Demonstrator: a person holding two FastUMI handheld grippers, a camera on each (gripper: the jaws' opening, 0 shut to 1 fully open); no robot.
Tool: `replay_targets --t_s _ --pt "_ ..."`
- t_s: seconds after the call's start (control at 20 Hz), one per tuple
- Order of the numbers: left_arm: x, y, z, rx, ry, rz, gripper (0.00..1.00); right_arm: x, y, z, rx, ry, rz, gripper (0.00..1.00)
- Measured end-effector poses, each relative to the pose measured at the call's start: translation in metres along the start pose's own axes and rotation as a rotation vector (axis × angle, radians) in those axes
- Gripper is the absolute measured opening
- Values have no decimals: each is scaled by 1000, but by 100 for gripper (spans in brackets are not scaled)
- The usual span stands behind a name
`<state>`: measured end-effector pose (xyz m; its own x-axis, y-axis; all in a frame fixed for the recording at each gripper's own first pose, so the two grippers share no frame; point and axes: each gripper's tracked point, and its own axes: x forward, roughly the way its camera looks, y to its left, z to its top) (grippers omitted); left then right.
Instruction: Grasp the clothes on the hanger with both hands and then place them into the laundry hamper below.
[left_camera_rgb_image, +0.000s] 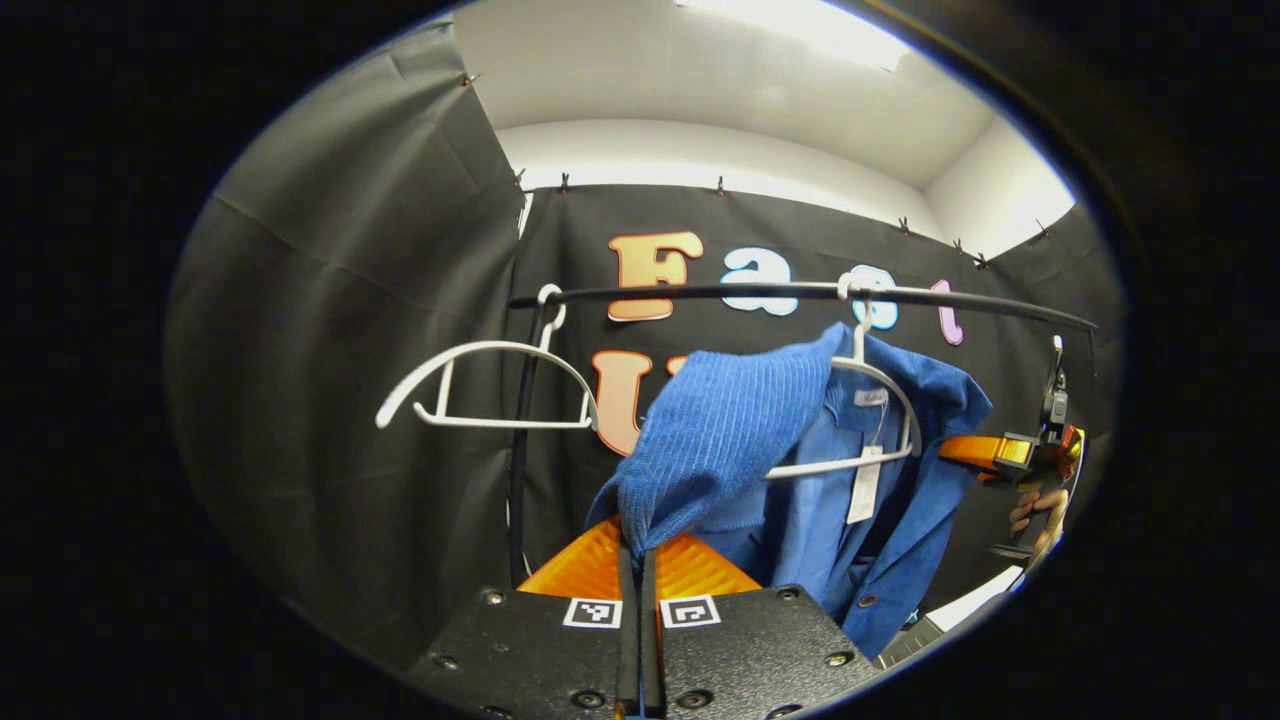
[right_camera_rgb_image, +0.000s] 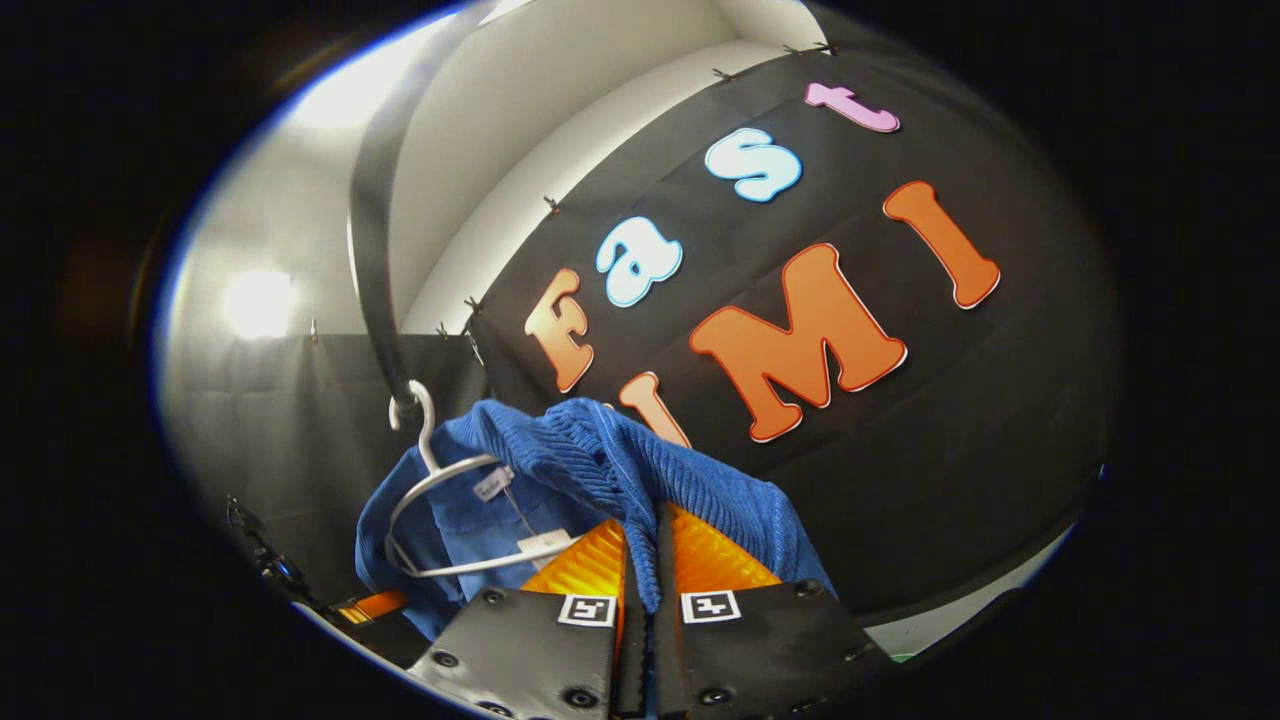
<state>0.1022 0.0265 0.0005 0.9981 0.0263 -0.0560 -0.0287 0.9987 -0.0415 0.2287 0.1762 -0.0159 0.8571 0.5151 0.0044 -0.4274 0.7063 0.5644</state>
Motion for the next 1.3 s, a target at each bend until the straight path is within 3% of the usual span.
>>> replay_targets --t_s 0.2,0.45,0.7,1.05,1.3 --pt "2 17 29 -42 -27 -2 1 12 -7 22 92 15 22 10" --pt "9 31 54 -6 -56 -5 1 19 -7 50 142 1 40 11" --pt "24 45 72 7 -89 10 1 24 -29 62 161 -10 1 10" --pt "50 53 62 85 -44 17 0 40 -49 75 157 -25 -45 10" --pt "56 51 39 75 -4 -7 1 43 -63 71 102 -14 -82 10"
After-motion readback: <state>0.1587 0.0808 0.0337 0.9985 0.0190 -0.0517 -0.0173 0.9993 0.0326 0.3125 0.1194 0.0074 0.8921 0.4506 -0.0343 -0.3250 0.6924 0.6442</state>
